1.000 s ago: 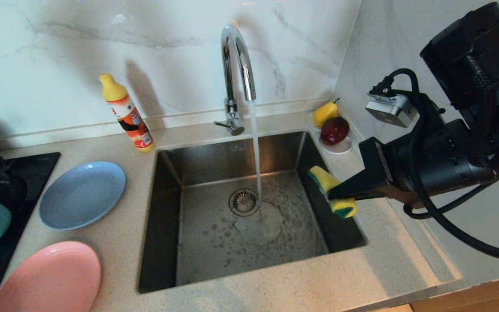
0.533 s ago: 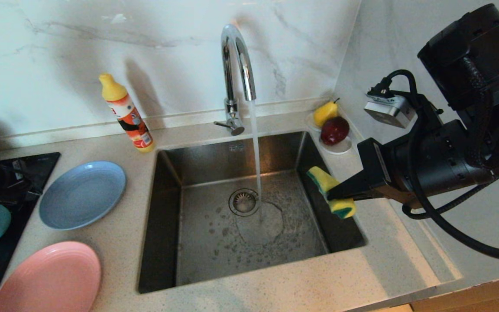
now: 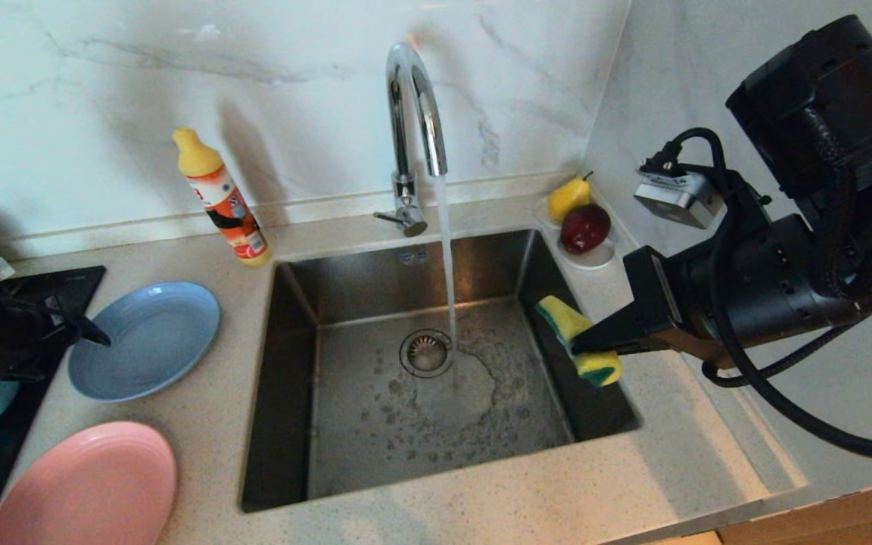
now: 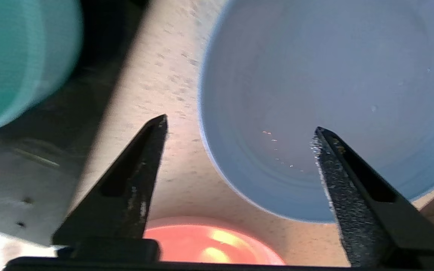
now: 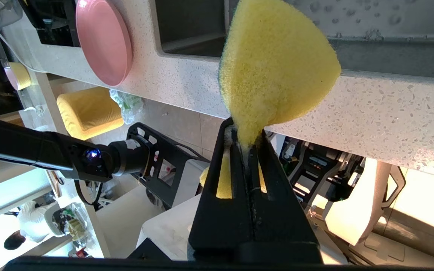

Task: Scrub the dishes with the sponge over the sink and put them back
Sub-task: Wash the plate

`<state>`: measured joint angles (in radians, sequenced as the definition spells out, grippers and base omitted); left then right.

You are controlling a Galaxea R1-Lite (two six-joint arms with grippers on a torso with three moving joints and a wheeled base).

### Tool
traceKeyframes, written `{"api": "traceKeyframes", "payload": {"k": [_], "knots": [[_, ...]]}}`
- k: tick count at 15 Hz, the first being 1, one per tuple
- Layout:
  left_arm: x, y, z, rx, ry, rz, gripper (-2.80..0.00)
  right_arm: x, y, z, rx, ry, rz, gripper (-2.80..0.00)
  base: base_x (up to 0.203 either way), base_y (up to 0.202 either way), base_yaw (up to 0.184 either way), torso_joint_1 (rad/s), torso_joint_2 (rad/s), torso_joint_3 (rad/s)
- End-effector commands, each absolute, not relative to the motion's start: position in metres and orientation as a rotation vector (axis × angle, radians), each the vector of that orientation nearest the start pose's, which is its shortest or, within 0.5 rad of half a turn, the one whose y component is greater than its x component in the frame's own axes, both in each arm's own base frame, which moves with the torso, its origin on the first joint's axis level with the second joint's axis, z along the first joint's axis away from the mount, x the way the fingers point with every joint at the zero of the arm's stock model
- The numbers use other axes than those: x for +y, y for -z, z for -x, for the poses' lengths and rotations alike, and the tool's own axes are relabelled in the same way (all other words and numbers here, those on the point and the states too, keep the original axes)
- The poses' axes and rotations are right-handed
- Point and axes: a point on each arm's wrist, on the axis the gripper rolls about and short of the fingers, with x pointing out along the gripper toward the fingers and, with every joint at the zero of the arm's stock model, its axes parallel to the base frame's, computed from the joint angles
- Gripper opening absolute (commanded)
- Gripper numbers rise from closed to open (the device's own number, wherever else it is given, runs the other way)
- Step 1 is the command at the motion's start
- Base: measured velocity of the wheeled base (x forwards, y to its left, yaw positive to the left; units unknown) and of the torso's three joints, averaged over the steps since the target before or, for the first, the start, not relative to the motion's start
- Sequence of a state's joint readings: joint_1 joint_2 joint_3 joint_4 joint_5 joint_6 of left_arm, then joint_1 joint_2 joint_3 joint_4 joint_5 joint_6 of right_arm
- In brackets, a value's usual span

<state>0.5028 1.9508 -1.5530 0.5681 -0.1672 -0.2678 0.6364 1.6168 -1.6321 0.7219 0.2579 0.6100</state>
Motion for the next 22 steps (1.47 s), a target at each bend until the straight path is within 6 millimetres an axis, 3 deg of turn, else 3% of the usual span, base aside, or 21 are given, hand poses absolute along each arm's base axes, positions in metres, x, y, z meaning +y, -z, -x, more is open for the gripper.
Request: {"api": "traceKeyframes", "payload": {"k": [1,5,14,22], "knots": [[0.173,-0.184,-0.322,0.908,-0.435,0.604,0.00,0.163,-0.311,-0.210,0.955,-0.602,-0.410,-2.80,0.000,0.000,0.000,0.000,0.00,0.000],[0.178,-0.171,-0.326,0.933,-0.415,0.663,0.00,0.163,-0.310,-0.210,0.958,-0.601,-0.409,-2.80,0.000,0.000,0.000,0.000,0.00,0.000],[0.185,-0.170,-0.336,0.831,-0.372,0.777,0.00,0.164,-0.308,-0.212,0.966,-0.599,-0.407,-2.80,0.000,0.000,0.000,0.000,0.00,0.000],[0.188,-0.165,-0.342,0.817,-0.367,0.776,0.00,0.163,-0.304,-0.212,0.980,-0.591,-0.405,-2.80,0.000,0.000,0.000,0.000,0.00,0.000]]}}
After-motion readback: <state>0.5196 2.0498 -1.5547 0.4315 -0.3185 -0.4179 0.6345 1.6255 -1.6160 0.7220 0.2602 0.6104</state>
